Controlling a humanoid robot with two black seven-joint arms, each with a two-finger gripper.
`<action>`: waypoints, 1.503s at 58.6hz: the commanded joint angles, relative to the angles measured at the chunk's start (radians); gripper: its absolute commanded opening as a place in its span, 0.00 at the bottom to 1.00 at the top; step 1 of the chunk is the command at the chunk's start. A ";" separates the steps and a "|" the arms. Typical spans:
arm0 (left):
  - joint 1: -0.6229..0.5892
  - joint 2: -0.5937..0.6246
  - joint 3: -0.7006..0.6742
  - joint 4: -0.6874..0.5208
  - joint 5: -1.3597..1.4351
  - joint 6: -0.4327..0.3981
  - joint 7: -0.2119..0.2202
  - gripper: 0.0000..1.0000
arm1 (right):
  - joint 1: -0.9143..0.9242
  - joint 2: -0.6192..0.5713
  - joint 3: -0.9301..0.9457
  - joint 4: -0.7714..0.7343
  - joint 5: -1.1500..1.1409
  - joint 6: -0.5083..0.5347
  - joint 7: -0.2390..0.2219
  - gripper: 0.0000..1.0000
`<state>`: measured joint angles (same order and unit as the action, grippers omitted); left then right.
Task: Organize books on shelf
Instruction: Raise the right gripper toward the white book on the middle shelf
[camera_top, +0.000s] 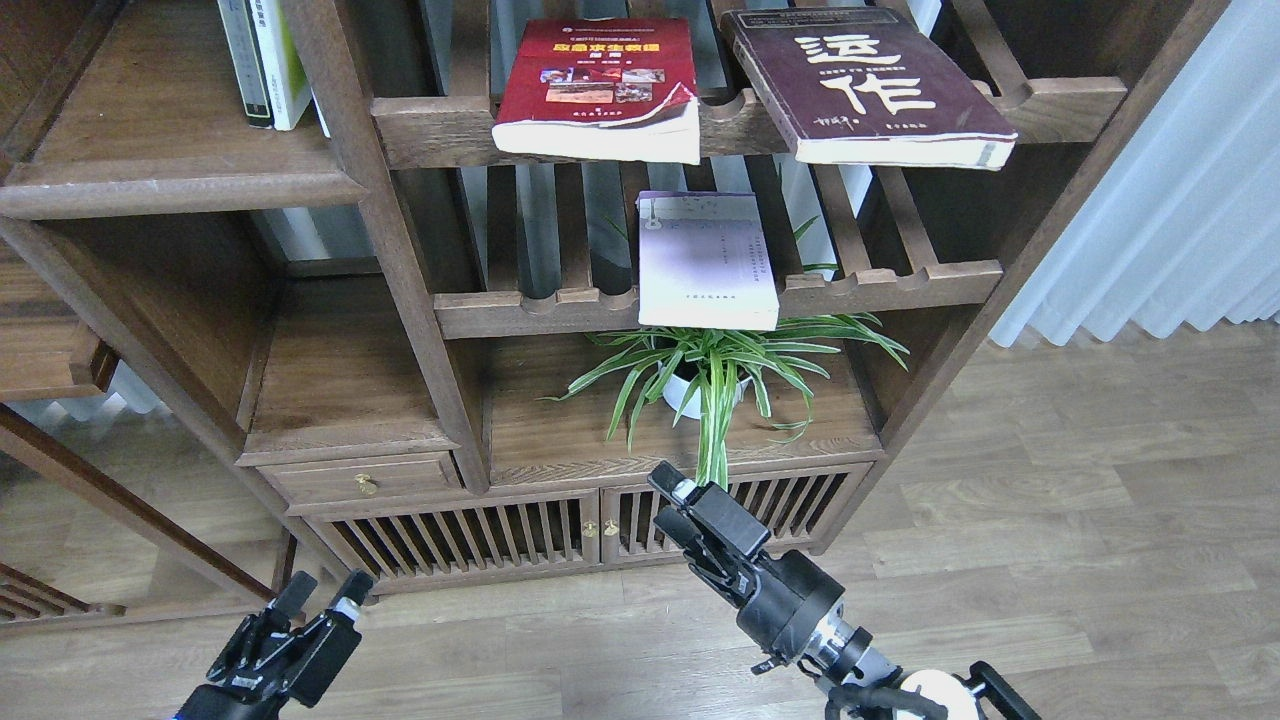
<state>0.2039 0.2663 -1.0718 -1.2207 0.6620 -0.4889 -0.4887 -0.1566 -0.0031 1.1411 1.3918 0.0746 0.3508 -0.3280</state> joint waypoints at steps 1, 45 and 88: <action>-0.027 -0.007 0.006 0.004 -0.044 0.000 0.000 1.00 | 0.015 0.003 0.014 -0.031 0.002 0.016 0.000 0.99; -0.026 -0.032 0.026 0.012 -0.056 0.000 0.000 1.00 | 0.066 0.000 -0.024 -0.217 -0.004 0.138 -0.002 0.99; -0.015 -0.030 -0.120 0.056 -0.140 0.000 0.000 1.00 | 0.265 0.003 -0.106 -0.418 0.039 0.138 0.170 0.99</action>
<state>0.1882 0.2348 -1.1715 -1.1780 0.5413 -0.4886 -0.4887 0.0733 0.0001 1.0438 0.9765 0.1065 0.4887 -0.2180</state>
